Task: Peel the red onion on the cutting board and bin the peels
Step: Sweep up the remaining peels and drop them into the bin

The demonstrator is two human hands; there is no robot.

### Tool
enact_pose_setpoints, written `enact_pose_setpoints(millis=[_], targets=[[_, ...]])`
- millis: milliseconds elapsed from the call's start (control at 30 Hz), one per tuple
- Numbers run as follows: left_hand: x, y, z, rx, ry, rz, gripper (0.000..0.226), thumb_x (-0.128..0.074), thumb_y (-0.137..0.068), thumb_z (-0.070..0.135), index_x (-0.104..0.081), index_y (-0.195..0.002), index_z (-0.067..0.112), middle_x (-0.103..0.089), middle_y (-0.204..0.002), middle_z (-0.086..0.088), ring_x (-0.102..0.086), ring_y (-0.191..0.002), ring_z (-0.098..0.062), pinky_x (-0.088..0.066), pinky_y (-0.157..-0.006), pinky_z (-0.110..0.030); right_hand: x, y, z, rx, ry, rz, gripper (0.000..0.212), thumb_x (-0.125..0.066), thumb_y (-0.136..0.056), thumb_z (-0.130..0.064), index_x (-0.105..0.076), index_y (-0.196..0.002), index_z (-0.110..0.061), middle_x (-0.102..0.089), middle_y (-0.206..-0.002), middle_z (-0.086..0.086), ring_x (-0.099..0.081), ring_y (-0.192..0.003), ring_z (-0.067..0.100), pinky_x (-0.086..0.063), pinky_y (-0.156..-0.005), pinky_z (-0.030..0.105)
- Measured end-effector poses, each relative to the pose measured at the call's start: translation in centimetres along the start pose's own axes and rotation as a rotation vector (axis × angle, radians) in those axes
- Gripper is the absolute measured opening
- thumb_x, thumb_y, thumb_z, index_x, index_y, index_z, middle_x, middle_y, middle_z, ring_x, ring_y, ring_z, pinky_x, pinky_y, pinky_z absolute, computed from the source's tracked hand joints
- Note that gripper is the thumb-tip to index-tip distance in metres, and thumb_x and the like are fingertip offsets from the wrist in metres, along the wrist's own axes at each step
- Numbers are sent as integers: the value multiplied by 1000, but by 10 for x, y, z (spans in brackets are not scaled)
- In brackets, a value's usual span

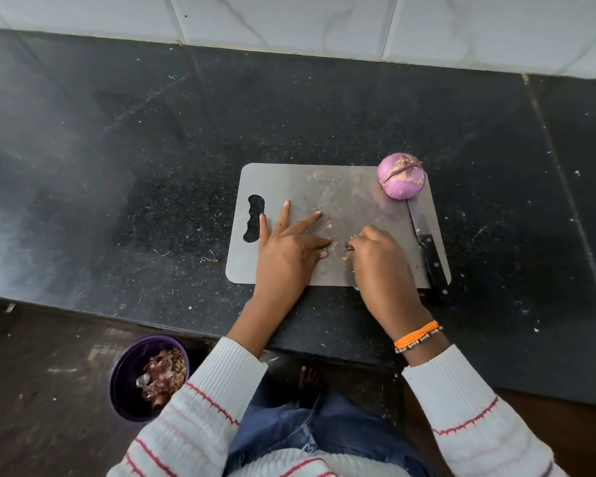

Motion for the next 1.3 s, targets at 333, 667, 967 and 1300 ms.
enact_pose_setpoints(millis=[333,667,967,1300], targets=[[5,-2,5,-32,-34,60,13,-71,-72,16,-74,-83,21,-65,-121,3,-37,-133,-37,0,-110,-56,2,6,-14,46,-34,49,13,-67,-71,10,-62,-71,-2,-56,-75,12,-55,-71,28,-38,-49,29],[-6,0,12,-96,-275,12,15,-54,-81,21,-66,-73,16,-63,-116,2,-43,-125,-37,-2,-110,-57,0,11,-23,75,75,107,16,-71,-66,11,-64,-72,-2,-58,-70,13,-57,-63,27,-43,-47,30],[25,7,3,86,-56,137,6,-60,-84,9,-65,-85,7,-64,-112,-4,-42,-121,-40,-13,-107,-64,-1,-22,8,-432,-1028,-152,13,-67,-79,0,-70,-79,-13,-70,-81,9,-68,-82,23,-55,-85,36],[116,80,-60,438,156,346,11,-52,-92,9,-55,-89,19,-49,-101,6,-35,-102,-15,-20,-81,-10,-20,-8,-123,-398,-1511,-579,13,-57,-82,10,-66,-86,3,-71,-73,5,-70,-69,9,-54,-65,13]])
Point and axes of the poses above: each hand's wrist, its own y-axis away from the middle knuckle, its own x-axis out of the back of the hand, z = x × y, the point moved 7 cm from there along -y, towards the middle knuckle
